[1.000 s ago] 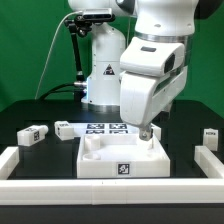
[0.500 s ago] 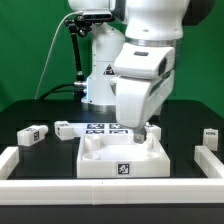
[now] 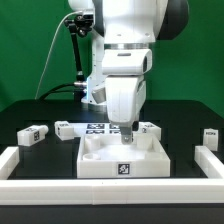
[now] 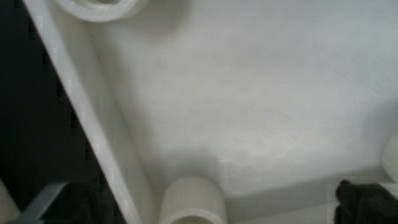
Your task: Assemble one leg
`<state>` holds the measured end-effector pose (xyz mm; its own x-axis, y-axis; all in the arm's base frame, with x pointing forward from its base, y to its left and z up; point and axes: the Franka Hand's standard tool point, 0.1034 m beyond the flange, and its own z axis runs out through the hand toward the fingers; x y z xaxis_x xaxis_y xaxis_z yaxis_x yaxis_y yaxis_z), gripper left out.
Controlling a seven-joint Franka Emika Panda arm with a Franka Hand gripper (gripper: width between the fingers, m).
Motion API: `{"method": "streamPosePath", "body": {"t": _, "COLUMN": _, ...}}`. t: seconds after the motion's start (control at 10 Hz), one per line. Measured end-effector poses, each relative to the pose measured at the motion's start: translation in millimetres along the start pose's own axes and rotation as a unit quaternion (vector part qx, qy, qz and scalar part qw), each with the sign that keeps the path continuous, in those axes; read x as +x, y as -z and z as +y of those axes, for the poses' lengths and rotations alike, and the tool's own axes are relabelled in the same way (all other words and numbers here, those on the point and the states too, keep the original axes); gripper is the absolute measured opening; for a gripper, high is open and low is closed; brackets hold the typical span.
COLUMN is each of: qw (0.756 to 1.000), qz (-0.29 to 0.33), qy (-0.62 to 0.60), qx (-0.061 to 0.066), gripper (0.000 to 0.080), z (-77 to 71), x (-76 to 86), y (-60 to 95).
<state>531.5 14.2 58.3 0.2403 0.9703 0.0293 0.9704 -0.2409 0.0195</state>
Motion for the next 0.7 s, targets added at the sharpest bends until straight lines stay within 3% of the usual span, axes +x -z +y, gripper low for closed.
{"method": "streamPosePath", "body": {"t": 0.3, "qw": 1.000, "qz": -0.001, "qy": 0.015, "qx": 0.000, "gripper": 0.0650, "z": -2.3, "x": -2.8, "y": -1.5}}
{"method": "streamPosePath", "body": {"t": 0.5, "qw": 0.993, "qz": -0.005, "qy": 0.121, "qx": 0.004, "gripper": 0.0650, "z": -23.6, "x": -15.6, "y": -8.4}}
{"method": "streamPosePath", "body": {"t": 0.7, "qw": 0.988, "qz": -0.009, "qy": 0.152, "qx": -0.001, "gripper": 0.0650, "z": -32.6, "x": -17.9, "y": -9.6}}
